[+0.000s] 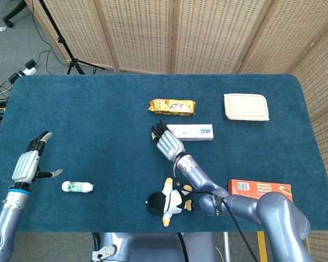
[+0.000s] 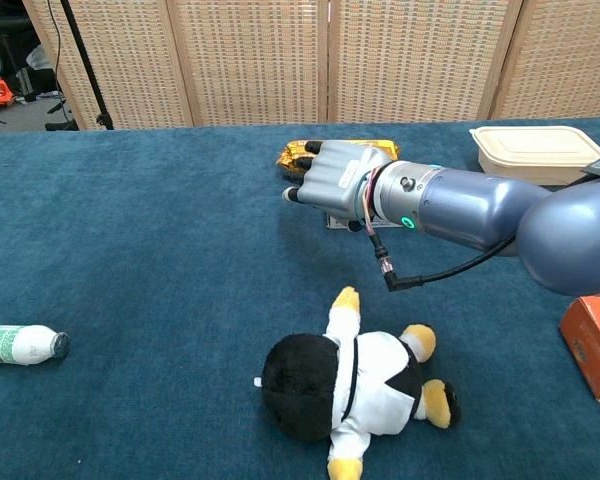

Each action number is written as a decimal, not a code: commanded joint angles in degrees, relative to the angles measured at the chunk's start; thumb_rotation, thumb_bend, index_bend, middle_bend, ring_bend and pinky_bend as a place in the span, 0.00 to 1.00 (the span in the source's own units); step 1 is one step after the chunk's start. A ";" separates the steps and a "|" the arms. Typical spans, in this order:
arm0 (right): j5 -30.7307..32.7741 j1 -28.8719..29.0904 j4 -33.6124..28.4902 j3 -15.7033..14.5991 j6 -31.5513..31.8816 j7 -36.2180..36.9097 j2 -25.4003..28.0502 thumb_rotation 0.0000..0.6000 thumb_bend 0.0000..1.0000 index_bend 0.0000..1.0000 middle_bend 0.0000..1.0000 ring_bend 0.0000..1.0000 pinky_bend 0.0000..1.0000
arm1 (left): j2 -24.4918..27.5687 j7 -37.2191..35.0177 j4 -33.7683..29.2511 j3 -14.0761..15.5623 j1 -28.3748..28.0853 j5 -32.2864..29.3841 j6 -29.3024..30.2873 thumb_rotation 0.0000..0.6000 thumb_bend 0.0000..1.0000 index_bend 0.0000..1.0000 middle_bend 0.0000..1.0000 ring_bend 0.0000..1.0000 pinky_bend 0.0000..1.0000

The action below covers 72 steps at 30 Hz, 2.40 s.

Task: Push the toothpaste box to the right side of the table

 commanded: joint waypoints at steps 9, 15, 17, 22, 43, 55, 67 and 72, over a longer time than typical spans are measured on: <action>0.27 0.99 6.58 -0.44 -2.12 3.19 -2.55 1.00 0.89 0.09 0.00 0.00 0.00 | 0.05 -0.27 -0.22 0.23 -0.08 0.38 -0.36 1.00 0.00 0.00 0.00 0.00 0.00; 0.86 0.88 9.46 -0.37 -2.62 4.31 -3.16 1.00 0.89 0.10 0.00 0.00 0.00 | 0.09 -0.53 -0.45 0.37 -0.11 0.76 -0.36 1.00 0.00 0.00 0.00 0.00 0.00; 1.07 0.78 10.05 -0.34 -2.64 4.48 -3.17 1.00 0.90 0.10 0.00 0.00 0.00 | 0.12 -0.58 -0.50 0.44 -0.11 0.89 -0.33 1.00 0.00 0.00 0.00 0.00 0.00; 1.55 0.50 10.68 -0.31 -2.57 4.62 -3.08 1.00 0.89 0.10 0.00 0.00 0.00 | 0.16 -0.74 -0.62 0.50 -0.07 1.13 -0.16 1.00 0.00 0.00 0.00 0.00 0.00; 5.23 -0.62 11.06 -0.25 -1.28 1.80 -2.87 1.00 0.90 0.10 0.00 0.00 0.00 | 0.60 -1.89 -1.29 0.79 0.07 2.02 0.36 1.00 0.00 0.00 0.00 0.00 0.00; 6.81 -2.07 9.04 -1.18 -0.47 0.71 -1.72 1.00 0.90 0.10 0.00 0.00 0.00 | 0.67 -2.43 -1.20 0.75 0.05 2.04 0.34 1.00 0.00 0.00 0.00 0.00 0.00; 7.74 -4.15 9.18 -1.96 0.84 0.99 -0.59 1.00 0.90 0.10 0.00 0.00 0.00 | 0.56 -1.89 -1.77 1.17 0.11 2.74 0.78 1.00 0.00 0.00 0.00 0.00 0.00; 8.22 -4.59 9.62 -1.82 0.78 1.20 -0.13 1.00 0.89 0.10 0.00 0.00 0.00 | 0.58 -1.92 -1.72 1.16 0.07 2.56 0.58 1.00 0.00 0.00 0.00 0.00 0.00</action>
